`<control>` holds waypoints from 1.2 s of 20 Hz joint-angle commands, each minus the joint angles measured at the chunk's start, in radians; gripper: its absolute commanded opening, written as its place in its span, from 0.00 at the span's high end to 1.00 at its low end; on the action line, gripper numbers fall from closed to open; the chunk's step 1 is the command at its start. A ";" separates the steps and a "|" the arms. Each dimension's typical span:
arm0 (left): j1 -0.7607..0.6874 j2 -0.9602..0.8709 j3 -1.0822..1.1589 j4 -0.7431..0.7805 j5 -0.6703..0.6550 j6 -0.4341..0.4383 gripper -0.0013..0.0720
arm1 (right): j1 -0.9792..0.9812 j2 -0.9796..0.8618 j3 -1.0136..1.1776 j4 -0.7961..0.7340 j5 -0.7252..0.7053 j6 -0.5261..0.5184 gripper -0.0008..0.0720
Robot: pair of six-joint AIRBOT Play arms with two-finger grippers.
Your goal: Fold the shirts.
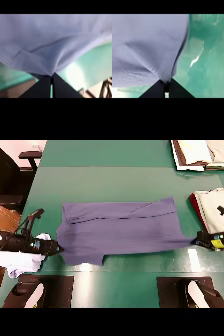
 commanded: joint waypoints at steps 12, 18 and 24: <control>0.000 -0.790 0.476 -0.002 0.414 0.186 0.95 | 0.208 -0.789 0.705 0.029 -0.184 0.049 0.97; 0.001 -0.811 0.525 -0.010 0.438 0.129 0.27 | 0.183 -0.919 0.862 0.147 -0.146 -0.048 0.44; 0.000 -0.809 0.630 -0.115 0.273 0.145 0.95 | 0.029 -0.880 0.774 0.187 -0.015 -0.146 0.26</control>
